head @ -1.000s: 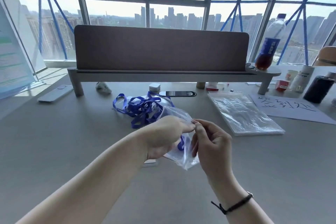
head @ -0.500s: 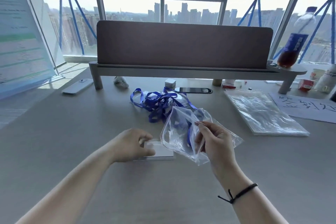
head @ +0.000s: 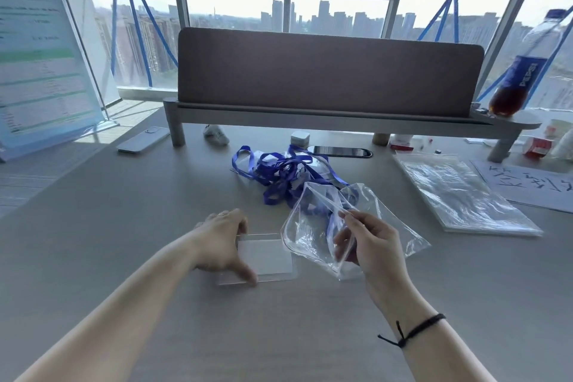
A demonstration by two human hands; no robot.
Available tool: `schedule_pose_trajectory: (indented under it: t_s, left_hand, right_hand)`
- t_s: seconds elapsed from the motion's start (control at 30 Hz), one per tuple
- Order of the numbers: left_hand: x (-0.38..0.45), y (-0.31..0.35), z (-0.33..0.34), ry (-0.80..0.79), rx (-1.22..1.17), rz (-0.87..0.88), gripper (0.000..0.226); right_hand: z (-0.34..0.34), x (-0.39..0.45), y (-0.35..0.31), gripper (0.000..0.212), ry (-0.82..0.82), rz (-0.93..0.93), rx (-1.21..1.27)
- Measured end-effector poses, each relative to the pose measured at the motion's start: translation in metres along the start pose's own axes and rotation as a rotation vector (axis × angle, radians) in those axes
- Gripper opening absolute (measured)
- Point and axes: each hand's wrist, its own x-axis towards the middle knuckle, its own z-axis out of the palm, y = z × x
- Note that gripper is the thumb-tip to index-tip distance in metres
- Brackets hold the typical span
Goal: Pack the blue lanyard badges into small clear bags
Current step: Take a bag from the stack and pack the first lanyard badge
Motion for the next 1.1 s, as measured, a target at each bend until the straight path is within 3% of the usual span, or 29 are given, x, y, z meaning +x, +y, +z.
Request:
schedule_pose_trajectory:
  t_s: [0.17, 0.3, 0.33, 0.4, 0.87, 1.0, 1.1]
  left_hand:
    - [-0.019, 0.001, -0.01, 0.102, -0.622, 0.081, 0.037]
    - [-0.046, -0.01, -0.04, 0.143, -1.076, 0.111, 0.036]
    - [-0.052, -0.01, -0.045, 0.145, -1.154, 0.115, 0.044]
    - [-0.055, -0.005, -0.049, 0.16, -1.228, 0.13, 0.035]
    - [-0.045, 0.089, 0.0, 0.322, -1.165, 0.132, 0.031]
    - [-0.027, 0.097, 0.011, 0.505, -0.845, 0.188, 0.038]
    - [-0.015, 0.098, 0.015, 0.608, -0.658, 0.182, 0.029]
  right_hand:
    - [-0.005, 0.001, -0.003, 0.013, 0.012, -0.01, 0.006]
    - [-0.006, -0.002, -0.009, 0.012, -0.003, -0.047, 0.021]
    - [-0.005, -0.004, -0.011, 0.012, -0.014, -0.059, 0.009]
    - [-0.004, -0.007, -0.014, 0.012, -0.032, -0.082, -0.011]
    - [-0.003, -0.01, -0.026, 0.015, -0.035, -0.149, -0.04]
    - [-0.005, -0.01, -0.027, 0.015, -0.041, -0.15, -0.028]
    - [-0.008, -0.012, -0.035, 0.014, -0.062, -0.171, -0.03]
